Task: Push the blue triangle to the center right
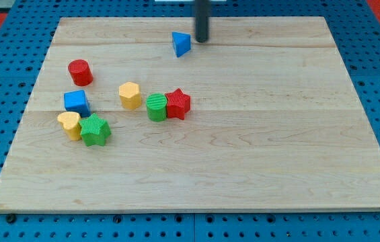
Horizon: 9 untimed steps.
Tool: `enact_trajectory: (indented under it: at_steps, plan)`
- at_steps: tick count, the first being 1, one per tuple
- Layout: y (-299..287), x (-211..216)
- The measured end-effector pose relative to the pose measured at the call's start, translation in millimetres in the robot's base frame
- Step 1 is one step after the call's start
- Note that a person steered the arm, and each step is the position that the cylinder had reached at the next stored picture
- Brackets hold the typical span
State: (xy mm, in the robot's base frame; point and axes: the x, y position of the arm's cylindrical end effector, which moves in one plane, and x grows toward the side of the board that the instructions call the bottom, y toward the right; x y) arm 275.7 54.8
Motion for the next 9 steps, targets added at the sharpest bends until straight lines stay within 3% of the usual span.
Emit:
enact_trajectory:
  at_steps: [1, 2, 3, 4, 5, 6, 7, 8, 9]
  plan:
    - [-32.2, 0.0]
    - [-43.6, -62.1]
    - [-114.8, -38.7]
    - [-101.2, 12.0]
    - [-31.2, 23.5]
    - [-102.7, -18.2]
    - [-36.5, -51.2]
    - [54.3, -14.8]
    - [49.9, -18.0]
